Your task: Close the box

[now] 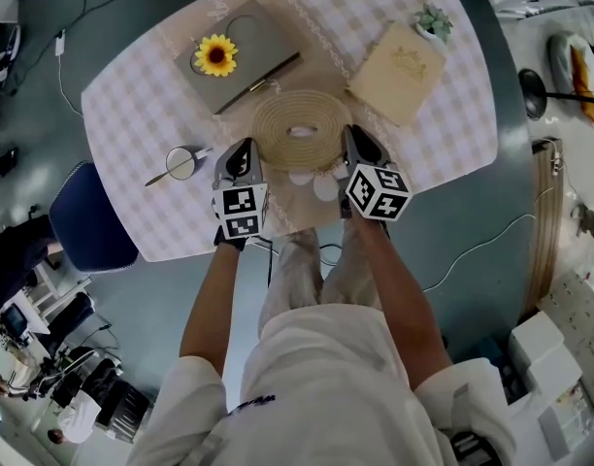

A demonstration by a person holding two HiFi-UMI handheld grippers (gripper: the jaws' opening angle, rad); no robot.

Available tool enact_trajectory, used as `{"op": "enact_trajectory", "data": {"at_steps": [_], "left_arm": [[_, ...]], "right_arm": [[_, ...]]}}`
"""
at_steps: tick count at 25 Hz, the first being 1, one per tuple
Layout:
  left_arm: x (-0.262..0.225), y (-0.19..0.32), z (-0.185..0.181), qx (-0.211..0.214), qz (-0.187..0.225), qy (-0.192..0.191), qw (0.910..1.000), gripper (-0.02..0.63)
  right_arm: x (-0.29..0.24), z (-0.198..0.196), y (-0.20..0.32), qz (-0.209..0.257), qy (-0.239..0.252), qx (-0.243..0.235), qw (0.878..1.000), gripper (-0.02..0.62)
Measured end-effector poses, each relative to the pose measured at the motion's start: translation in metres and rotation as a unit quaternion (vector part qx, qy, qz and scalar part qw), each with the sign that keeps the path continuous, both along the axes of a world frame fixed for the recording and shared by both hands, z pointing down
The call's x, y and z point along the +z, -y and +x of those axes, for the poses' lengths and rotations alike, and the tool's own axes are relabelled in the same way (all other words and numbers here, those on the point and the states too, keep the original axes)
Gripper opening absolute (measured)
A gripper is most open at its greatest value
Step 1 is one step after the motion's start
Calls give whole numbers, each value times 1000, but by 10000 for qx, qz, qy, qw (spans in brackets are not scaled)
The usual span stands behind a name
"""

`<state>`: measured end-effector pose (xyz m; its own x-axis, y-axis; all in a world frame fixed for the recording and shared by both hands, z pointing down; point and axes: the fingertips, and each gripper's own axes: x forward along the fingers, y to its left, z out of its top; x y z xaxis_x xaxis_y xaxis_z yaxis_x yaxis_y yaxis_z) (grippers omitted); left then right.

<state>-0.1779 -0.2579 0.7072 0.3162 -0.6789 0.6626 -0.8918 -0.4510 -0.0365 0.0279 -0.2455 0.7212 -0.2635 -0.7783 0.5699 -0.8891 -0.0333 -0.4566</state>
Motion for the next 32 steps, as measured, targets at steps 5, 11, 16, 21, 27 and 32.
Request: {"op": "enact_trajectory", "data": {"at_steps": [5, 11, 16, 21, 27, 32], "left_arm": [[1, 0, 1, -44, 20, -35, 10000, 0], [4, 0, 0, -85, -48, -220, 9997, 0], [7, 0, 2, -16, -288, -146, 9995, 0], [8, -1, 2, -90, -459, -189, 9987, 0], [12, 0, 0, -119, -718, -286, 9969, 1], [17, 1, 2, -79, -916, -218, 9955, 0]], "right_arm": [[5, 0, -1, -114, -27, -174, 9998, 63], [8, -2, -1, -313, -320, -464, 9979, 64], [10, -4, 0, -471, -679, -840, 9930, 64], [11, -5, 0, -590, -843, -1051, 9891, 64], [13, -7, 0, -743, -1043, -1289, 9834, 64], [14, -7, -1, -921, -1164, -1427, 9786, 66]]}}
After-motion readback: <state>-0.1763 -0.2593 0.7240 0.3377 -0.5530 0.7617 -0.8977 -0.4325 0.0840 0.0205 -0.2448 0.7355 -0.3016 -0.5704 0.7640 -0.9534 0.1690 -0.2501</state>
